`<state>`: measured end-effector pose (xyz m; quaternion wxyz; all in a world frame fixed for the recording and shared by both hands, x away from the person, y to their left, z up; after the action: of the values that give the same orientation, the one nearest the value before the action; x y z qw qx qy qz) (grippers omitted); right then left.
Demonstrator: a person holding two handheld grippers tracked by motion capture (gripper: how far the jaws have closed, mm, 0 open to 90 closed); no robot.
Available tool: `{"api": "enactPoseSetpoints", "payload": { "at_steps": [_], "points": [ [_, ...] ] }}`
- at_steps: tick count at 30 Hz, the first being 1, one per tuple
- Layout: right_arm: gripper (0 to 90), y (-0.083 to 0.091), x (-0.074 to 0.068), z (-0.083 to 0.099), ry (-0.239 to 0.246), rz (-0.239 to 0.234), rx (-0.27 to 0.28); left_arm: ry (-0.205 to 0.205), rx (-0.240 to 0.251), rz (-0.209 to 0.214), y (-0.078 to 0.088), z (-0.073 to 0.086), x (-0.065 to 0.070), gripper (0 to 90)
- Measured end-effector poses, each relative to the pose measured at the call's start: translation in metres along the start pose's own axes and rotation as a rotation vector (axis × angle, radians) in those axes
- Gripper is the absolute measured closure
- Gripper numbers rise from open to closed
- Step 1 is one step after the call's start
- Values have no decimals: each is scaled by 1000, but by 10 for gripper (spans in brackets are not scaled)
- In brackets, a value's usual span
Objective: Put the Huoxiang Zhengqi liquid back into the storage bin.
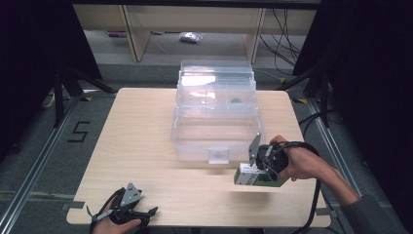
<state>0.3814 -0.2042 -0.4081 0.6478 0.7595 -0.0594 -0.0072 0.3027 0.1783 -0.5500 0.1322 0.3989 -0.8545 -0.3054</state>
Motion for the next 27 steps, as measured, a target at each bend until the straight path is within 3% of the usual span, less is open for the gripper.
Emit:
{"api": "enactPoseSetpoints", "payload": {
  "at_steps": [1, 2, 4, 5, 10, 11, 13, 14, 15, 16, 20, 22, 23, 25, 26, 27],
  "points": [
    [640, 1, 3, -3, 36, -1, 3, 1, -3, 1, 1, 0, 0, 179],
    [640, 2, 2, -4, 7, 7, -5, 3, 0, 5, 1, 0, 1, 180],
    [640, 3, 7, -8, 50, 13, -3, 3, 0, 14, 2, 0, 1, 180],
    [640, 5, 6, -8, 13, 19, -12, 5, 3, 13, 2, 0, 1, 180],
    [640, 13, 12, -17, 47, 9, 8, 1, -4, 10, 1, 0, 0, 180],
    [640, 15, 11, -17, 14, 16, 2, 14, 7, 13, 1, 0, 2, 180],
    [641, 19, 16, -21, 64, 11, 20, 6, 3, 14, 2, 0, 1, 180],
    [641, 22, 15, -21, 24, 14, 7, 9, 4, 12, 2, 0, 1, 180],
    [641, 24, 19, -24, 69, 11, 22, 7, 3, 6, 2, 0, 0, 180],
    [641, 27, 18, -25, 34, 16, 10, 16, 11, 14, 1, 0, 2, 180],
    [641, 39, 23, -31, 37, 12, 18, 5, 5, 7, 1, 0, 1, 179],
    [641, 43, 28, -35, 72, 14, 29, 4, 3, 7, 1, 0, 1, 180],
    [641, 46, 28, -36, 38, 14, 20, 8, 6, 9, 1, 0, 1, 179],
    [641, 49, 34, -40, 69, 16, 28, 6, 3, 15, 2, 0, 1, 179],
    [641, 51, 35, -40, 45, 22, 23, 6, 3, 15, 2, 0, 1, 180],
    [641, 51, 39, -43, 81, 16, 30, 17, 11, 15, 1, 0, 2, 180]
  ]
}}
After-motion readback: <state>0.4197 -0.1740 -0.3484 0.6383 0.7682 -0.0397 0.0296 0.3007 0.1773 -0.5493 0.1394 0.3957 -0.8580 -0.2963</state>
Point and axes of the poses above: each handheld gripper's, and its own axes: y roughly backward along the jaws, z roughly out of its underside, x roughly to its right, the point moved 5 cm from there along -y, roughly forward along the jaws, and after that the axes turned 6 degrees about x, right-handed, at the moved point
